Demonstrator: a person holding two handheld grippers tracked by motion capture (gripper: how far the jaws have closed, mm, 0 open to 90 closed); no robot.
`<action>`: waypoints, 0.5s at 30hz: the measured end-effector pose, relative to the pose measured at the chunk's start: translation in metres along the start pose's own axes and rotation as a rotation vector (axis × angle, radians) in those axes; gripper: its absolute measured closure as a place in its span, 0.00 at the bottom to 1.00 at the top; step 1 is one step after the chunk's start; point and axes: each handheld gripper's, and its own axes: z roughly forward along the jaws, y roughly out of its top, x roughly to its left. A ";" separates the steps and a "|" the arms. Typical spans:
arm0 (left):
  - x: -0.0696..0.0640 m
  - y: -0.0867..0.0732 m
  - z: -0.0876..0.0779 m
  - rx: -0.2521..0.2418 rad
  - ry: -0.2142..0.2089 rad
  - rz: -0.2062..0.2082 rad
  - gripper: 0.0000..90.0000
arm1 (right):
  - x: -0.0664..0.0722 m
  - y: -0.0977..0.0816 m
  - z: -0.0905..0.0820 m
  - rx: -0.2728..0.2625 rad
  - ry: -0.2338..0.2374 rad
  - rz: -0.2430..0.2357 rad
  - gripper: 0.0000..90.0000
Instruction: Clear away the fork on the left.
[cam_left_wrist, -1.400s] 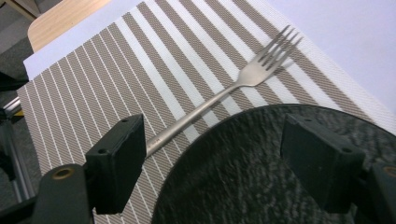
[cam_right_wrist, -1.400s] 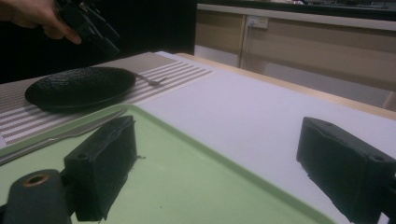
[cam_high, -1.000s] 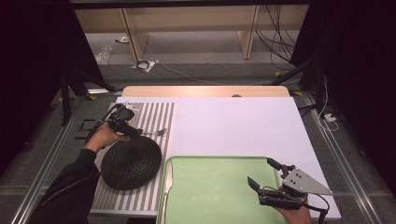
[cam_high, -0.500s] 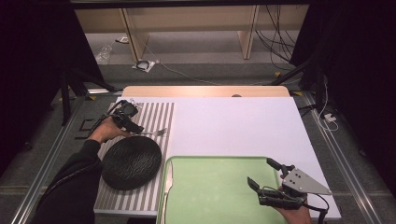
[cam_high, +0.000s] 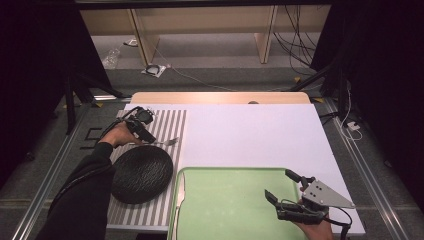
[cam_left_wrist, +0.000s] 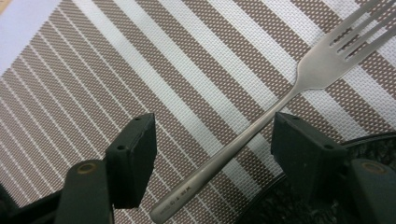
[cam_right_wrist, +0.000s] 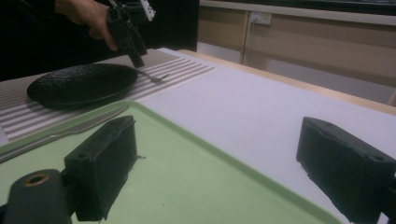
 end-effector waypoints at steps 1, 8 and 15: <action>0.000 0.001 0.001 0.004 -0.002 0.009 0.36 | 0.000 0.000 0.000 0.001 0.001 0.002 0.14; -0.002 0.008 0.003 0.018 -0.011 0.050 0.43 | 0.000 0.000 0.000 -0.002 0.000 0.000 0.15; -0.005 0.012 0.006 0.047 -0.026 0.104 0.50 | 0.000 0.000 0.000 -0.002 0.001 0.000 0.15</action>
